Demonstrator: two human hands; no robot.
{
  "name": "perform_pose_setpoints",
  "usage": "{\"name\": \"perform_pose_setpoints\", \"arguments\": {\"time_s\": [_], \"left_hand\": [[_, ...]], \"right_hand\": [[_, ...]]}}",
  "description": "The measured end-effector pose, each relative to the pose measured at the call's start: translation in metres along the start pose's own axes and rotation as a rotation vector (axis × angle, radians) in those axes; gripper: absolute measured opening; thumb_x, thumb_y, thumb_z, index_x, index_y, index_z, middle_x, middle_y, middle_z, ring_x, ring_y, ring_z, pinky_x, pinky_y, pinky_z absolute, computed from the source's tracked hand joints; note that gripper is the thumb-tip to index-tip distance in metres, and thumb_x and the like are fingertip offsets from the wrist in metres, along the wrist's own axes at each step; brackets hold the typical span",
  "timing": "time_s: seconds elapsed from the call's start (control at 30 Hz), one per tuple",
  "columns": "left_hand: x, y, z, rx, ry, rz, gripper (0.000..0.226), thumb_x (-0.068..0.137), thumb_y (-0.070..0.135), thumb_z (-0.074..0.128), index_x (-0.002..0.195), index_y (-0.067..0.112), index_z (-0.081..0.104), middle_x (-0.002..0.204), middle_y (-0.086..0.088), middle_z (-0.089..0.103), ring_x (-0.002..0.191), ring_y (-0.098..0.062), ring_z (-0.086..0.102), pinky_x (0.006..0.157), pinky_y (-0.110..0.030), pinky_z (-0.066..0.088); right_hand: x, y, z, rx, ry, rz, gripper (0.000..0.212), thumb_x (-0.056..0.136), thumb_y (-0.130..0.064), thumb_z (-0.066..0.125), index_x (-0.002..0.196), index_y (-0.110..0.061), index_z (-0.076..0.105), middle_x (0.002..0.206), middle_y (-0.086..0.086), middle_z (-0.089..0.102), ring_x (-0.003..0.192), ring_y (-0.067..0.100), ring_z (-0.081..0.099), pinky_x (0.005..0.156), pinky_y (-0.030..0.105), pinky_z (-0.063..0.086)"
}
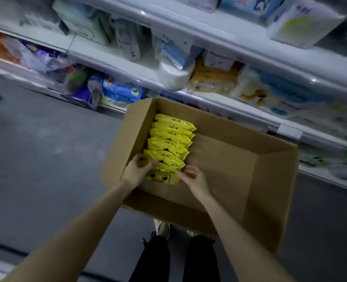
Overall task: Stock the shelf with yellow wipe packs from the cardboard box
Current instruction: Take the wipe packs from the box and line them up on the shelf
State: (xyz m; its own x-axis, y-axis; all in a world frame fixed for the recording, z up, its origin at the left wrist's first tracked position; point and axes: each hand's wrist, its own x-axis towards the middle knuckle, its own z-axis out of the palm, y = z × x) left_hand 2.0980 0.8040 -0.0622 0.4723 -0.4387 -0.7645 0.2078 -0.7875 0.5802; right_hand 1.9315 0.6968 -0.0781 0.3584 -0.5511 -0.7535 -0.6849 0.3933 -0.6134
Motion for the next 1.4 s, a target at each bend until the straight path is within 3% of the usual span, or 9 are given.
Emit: {"name": "perform_pose_setpoints", "arguments": {"time_s": [0.17,0.33,0.5,0.6,0.73,0.9,1.13,1.3,1.4], "left_hand": [[0.024,-0.028,0.015,-0.014,-0.015,-0.069,0.075,0.083,0.042,0.066,0.144,0.017,0.031,0.139,-0.003,0.047,0.128,-0.022,0.044,0.109,-0.039,0.035],[0.038,-0.042,0.026,-0.025,0.020,-0.074,0.066,0.085,0.039,0.065,0.140,0.018,0.035,0.135,-0.003,0.049,0.124,-0.023,0.048,0.106,-0.044,0.039],[0.048,-0.045,0.030,-0.071,0.003,-0.119,0.086,0.073,0.055,0.069,0.142,0.020,0.031,0.139,-0.005,0.044,0.126,-0.025,0.047,0.105,-0.047,0.040],[0.050,-0.044,0.032,-0.100,-0.025,-0.127,0.088,0.073,0.054,0.070,0.143,0.020,0.028,0.142,-0.004,0.041,0.129,-0.023,0.043,0.109,-0.045,0.036],[0.052,-0.038,0.033,-0.082,-0.003,-0.084,0.103,0.062,0.062,0.071,0.144,0.022,0.025,0.142,-0.005,0.041,0.129,-0.023,0.043,0.107,-0.046,0.038],[0.066,-0.034,0.043,-0.061,0.041,-0.046,0.100,0.075,0.040,0.075,0.150,0.022,0.011,0.152,-0.004,0.029,0.139,-0.022,0.030,0.114,-0.045,0.028],[0.090,-0.033,0.060,0.120,0.104,-0.072,0.087,0.071,0.030,0.081,0.141,0.014,0.033,0.140,-0.013,0.040,0.132,-0.031,0.038,0.110,-0.044,0.034],[0.089,-0.035,0.070,0.069,0.055,-0.084,0.058,0.079,0.023,0.074,0.129,0.008,0.049,0.130,-0.009,0.055,0.120,-0.027,0.051,0.094,-0.031,0.041],[0.091,-0.038,0.070,0.054,0.051,-0.064,0.057,0.076,0.023,0.077,0.126,0.010,0.052,0.124,-0.007,0.059,0.116,-0.024,0.054,0.090,-0.028,0.041]], "right_hand": [[0.030,0.024,0.020,0.007,-0.008,0.128,0.064,0.082,-0.023,0.072,0.135,-0.004,0.040,0.136,0.011,0.048,0.123,0.020,0.047,0.087,0.017,0.034],[0.046,0.040,0.036,-0.028,-0.006,0.175,0.060,0.077,-0.022,0.077,0.126,-0.007,0.046,0.122,0.009,0.057,0.097,0.011,0.051,0.061,0.005,0.038],[0.055,0.050,0.051,0.022,0.021,0.211,0.059,0.073,-0.024,0.080,0.123,-0.014,0.051,0.112,0.000,0.057,0.104,0.016,0.055,0.078,0.023,0.041],[0.056,0.053,0.049,0.034,0.041,0.214,0.047,0.076,-0.019,0.077,0.120,-0.013,0.060,0.105,0.001,0.064,0.100,0.018,0.062,0.075,0.022,0.047],[0.054,0.053,0.033,0.005,0.034,0.149,0.022,0.082,-0.015,0.072,0.102,-0.009,0.068,0.085,0.003,0.064,0.067,0.006,0.057,0.049,0.006,0.040],[0.058,0.066,0.002,0.078,0.044,0.183,0.009,0.087,-0.015,0.066,0.090,-0.018,0.058,0.093,0.009,0.063,0.081,0.021,0.061,0.063,0.029,0.054],[0.064,0.080,-0.012,0.176,0.043,0.199,0.017,0.090,-0.011,0.061,0.105,-0.008,0.053,0.101,0.012,0.061,0.087,0.021,0.062,0.065,0.021,0.055],[0.064,0.091,-0.017,0.111,0.058,0.176,0.018,0.083,-0.013,0.070,0.093,-0.017,0.055,0.096,0.011,0.065,0.085,0.023,0.063,0.081,0.037,0.052],[0.063,0.094,-0.022,0.042,0.076,0.150,0.029,0.075,-0.012,0.078,0.096,-0.016,0.058,0.089,0.006,0.067,0.080,0.019,0.061,0.069,0.024,0.048]]}}
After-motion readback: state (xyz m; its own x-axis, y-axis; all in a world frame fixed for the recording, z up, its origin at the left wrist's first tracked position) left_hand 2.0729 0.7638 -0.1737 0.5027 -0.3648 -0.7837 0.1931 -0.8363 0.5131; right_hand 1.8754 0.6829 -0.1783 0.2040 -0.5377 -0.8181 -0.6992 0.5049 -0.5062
